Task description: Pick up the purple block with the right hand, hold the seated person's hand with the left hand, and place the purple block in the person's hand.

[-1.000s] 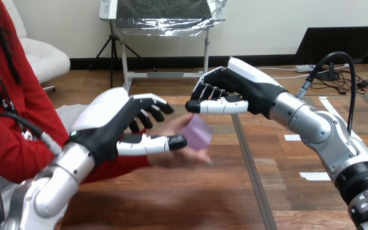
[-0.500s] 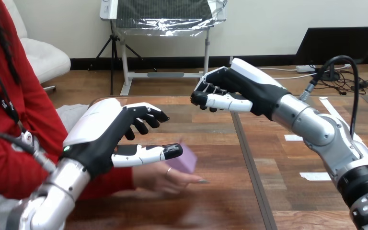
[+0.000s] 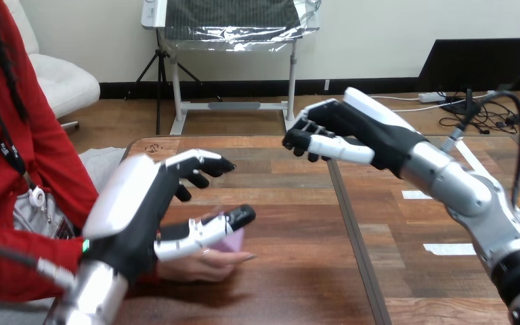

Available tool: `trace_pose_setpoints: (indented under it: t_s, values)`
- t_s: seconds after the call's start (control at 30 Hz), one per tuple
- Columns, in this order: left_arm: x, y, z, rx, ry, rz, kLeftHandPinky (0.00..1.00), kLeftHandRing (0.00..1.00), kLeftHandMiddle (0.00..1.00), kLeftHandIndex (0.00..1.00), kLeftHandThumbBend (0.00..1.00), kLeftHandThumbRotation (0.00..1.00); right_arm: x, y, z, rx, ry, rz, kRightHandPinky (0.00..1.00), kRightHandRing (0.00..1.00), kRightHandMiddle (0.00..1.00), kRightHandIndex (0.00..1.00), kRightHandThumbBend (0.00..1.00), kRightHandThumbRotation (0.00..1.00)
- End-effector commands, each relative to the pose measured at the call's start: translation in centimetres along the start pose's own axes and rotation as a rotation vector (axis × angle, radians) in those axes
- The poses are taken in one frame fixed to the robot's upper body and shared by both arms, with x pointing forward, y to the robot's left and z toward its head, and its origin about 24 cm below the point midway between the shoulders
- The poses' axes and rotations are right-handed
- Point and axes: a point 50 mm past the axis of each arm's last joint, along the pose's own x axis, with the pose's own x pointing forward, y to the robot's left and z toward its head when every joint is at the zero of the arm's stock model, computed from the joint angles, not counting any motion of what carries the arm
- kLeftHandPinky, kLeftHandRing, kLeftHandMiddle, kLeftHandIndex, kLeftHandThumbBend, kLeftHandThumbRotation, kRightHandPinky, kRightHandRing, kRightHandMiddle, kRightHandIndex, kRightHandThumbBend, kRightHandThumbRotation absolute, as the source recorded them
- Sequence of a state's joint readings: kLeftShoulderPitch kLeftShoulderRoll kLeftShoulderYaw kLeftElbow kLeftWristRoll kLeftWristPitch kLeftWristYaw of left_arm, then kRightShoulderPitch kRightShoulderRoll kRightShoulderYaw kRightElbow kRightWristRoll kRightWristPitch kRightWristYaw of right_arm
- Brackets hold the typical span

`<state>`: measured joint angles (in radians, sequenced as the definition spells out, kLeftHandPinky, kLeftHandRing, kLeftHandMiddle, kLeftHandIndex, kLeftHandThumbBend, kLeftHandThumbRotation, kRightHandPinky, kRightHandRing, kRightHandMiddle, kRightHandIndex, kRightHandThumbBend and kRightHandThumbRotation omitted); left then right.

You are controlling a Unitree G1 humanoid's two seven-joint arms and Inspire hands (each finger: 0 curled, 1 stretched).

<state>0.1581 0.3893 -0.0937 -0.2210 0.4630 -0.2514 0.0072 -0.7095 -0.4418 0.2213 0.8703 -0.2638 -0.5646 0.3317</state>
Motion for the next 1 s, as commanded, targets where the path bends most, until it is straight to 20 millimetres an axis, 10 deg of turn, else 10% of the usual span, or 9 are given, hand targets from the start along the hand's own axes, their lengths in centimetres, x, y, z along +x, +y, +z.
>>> trace_pose_setpoints:
  t_s: [0.0,0.97]
  values:
    - [-1.0,0.4,1.4,-0.081,-0.073,0.086,0.59,0.72,0.75,0.71,0.68,0.70,-0.8,-1.0,0.2,0.041,-0.045,-0.065,0.46,0.55,0.61,0.62,0.83,1.00]
    - [-8.8,-1.7,2.3,-0.554,-0.053,0.215,0.69,0.77,0.78,0.78,0.50,0.88,-8.1,9.8,-0.9,0.701,-0.111,-0.204,0.85,0.89,0.91,0.92,0.81,1.00]
